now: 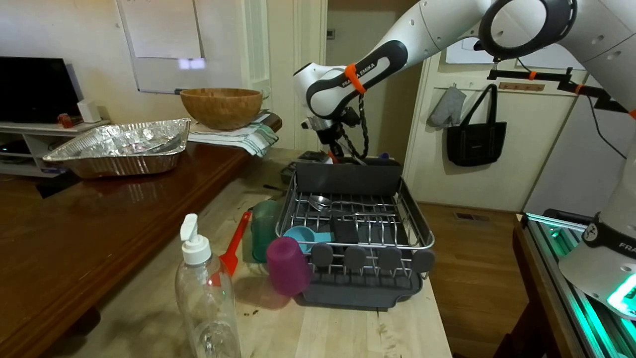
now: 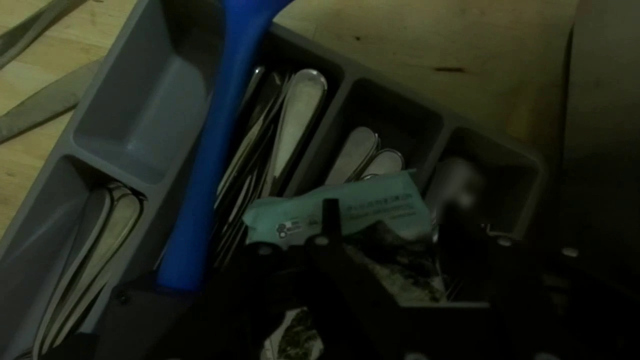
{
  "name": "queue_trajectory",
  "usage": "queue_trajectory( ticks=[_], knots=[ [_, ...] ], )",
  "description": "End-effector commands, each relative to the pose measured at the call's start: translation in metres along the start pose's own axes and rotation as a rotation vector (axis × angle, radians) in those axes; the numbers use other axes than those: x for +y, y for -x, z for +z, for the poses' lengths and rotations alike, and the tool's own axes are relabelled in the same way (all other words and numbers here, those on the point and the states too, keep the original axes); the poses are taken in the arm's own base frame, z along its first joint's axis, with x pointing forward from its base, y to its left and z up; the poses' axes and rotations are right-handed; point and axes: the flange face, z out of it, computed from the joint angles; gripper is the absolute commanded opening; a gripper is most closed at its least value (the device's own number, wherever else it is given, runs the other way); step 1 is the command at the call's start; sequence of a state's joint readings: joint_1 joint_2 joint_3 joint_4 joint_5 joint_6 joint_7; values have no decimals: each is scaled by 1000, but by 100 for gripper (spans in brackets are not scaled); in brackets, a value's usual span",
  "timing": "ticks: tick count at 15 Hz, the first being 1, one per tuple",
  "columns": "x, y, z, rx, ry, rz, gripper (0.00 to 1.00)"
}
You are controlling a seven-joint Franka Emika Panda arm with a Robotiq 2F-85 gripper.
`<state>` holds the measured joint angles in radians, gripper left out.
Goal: Pick up the sachet and place it on the dish rack
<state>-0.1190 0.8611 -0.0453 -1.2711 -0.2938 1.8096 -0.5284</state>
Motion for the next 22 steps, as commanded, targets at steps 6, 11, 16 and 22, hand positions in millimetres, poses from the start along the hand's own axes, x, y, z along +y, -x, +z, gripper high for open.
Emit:
queue_trajectory(
  ticks=[6, 11, 16, 22],
  knots=[
    [-1, 11, -19, -3, -18, 83, 0],
    [1, 64, -63, 97, -14, 152, 1],
    [-13, 130, -117, 188, 16, 188, 1],
    [-93, 181, -149, 201, 20, 173, 1]
  ],
)
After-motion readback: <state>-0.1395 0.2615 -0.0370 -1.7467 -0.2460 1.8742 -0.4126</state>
